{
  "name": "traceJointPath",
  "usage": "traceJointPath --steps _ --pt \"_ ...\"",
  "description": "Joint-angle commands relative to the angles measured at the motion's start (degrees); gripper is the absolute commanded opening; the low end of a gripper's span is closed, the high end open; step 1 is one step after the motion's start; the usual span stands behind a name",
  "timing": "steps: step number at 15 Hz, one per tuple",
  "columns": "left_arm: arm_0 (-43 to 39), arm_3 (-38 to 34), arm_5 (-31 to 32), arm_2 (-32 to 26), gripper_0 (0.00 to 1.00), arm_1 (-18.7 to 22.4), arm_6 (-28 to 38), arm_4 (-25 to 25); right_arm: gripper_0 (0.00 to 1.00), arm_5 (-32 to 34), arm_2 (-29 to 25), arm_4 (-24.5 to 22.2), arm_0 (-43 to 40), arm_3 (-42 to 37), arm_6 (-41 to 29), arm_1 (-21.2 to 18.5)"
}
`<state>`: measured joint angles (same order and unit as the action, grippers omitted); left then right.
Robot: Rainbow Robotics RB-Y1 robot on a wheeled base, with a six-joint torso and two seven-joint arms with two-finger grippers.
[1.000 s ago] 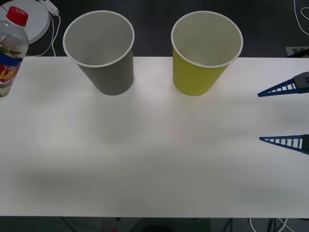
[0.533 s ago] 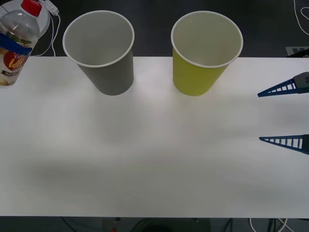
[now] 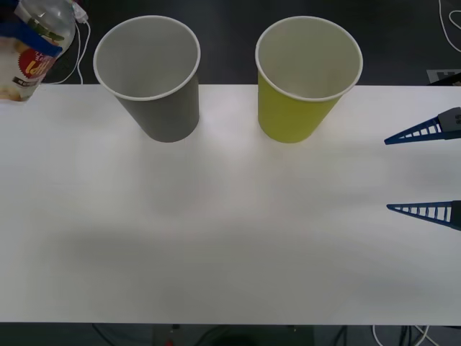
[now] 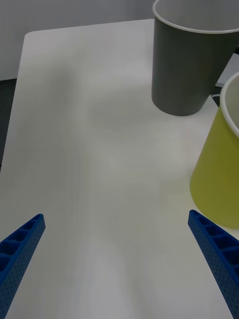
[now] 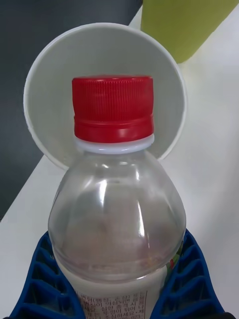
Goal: Put the can into the green bin and the plastic bottle into the gray bin
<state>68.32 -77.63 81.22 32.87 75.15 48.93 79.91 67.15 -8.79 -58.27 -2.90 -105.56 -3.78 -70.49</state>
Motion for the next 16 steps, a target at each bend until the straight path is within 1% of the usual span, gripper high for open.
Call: traceJointPath --steps 1,8,9,12,14,16 --pt "4.02 3.89 -0.01 3.16 0.0 -2.99 -0.41 0.51 1.0 0.0 0.0 0.0 0.0 0.0 0.0 0.0" --pt "12.28 12.07 -0.01 8.44 0.0 -10.11 -0.94 3.58 1.0 0.0 0.0 0.0 0.0 0.0 0.0 0.0" --pt "14.65 13.91 -0.01 10.2 0.0 -11.6 -1.03 4.11 1.0 0.0 0.0 0.0 0.0 0.0 0.0 0.0" --pt "19.84 18.04 -0.01 14.06 0.0 -14.94 -1.21 4.37 1.0 0.0 0.0 0.0 0.0 0.0 0.0 0.0" --pt "22.48 20.85 -0.01 15.91 0.0 -17.67 -1.47 4.46 1.0 0.0 0.0 0.0 0.0 0.0 0.0 0.0" --pt "23.88 22.96 -0.01 16.96 0.0 -19.51 -2.08 4.64 1.0 0.0 0.0 0.0 0.0 0.0 0.0 0.0"
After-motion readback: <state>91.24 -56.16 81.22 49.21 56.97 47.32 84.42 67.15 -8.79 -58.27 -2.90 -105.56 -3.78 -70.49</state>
